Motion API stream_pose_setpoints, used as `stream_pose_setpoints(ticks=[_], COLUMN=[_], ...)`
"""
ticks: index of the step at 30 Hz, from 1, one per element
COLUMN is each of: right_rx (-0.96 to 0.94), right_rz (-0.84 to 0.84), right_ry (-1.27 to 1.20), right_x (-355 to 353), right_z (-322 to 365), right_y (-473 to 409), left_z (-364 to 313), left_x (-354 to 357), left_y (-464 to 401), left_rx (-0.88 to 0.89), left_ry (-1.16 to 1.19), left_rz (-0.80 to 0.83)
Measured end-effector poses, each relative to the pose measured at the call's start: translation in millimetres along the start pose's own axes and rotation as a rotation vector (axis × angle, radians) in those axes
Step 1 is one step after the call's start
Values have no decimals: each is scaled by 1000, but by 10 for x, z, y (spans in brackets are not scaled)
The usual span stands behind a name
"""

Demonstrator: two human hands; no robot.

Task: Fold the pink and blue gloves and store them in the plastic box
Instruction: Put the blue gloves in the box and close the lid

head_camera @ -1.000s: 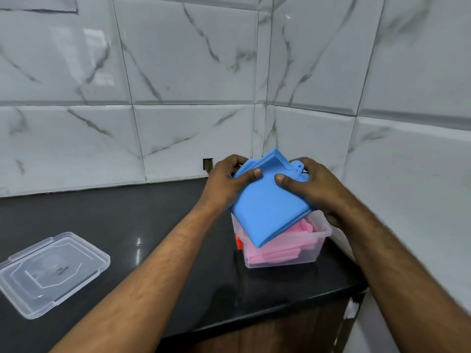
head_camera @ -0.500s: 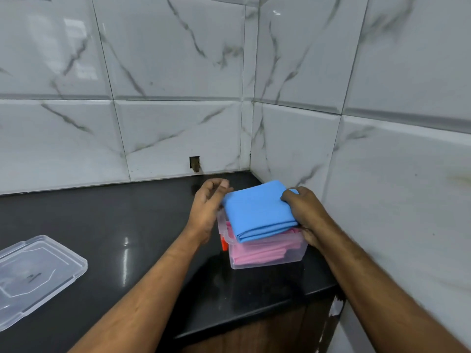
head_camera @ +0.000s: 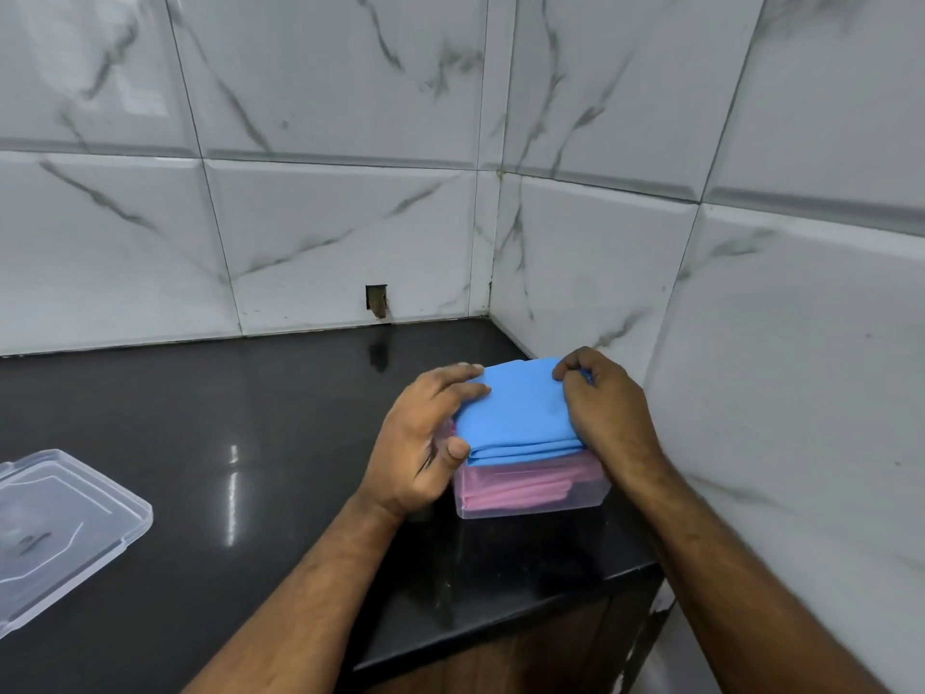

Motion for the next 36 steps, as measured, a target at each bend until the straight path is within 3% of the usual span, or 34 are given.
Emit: stream_pose_setpoints(ticks=[7, 22, 30, 36], right_rx=[-120, -86, -68, -63], right_rz=[-203, -7, 41, 98], right_ry=[-2, 100, 100, 211], right_x=[-135, -69, -81, -19], right_z=[16, -78, -113, -133], right_y=[74, -53, -80, -108], left_z=[-31, 28, -98, -55], left_x=[99, 176, 174, 136], left_y=[28, -8, -64, -127], left_rx=[-24, -258, -128, -165], left_ry=[5, 114, 19, 103], left_rz=[58, -68, -48, -66])
Point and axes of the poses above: each hand's wrist, its own y-axis away from the middle knuckle, its own x-axis out of the palm, z = x × y, the point moved 6 cm from there along -y, towards the middle knuckle, and after that the axes turned 15 degrees about y, right-handed, at the moved point
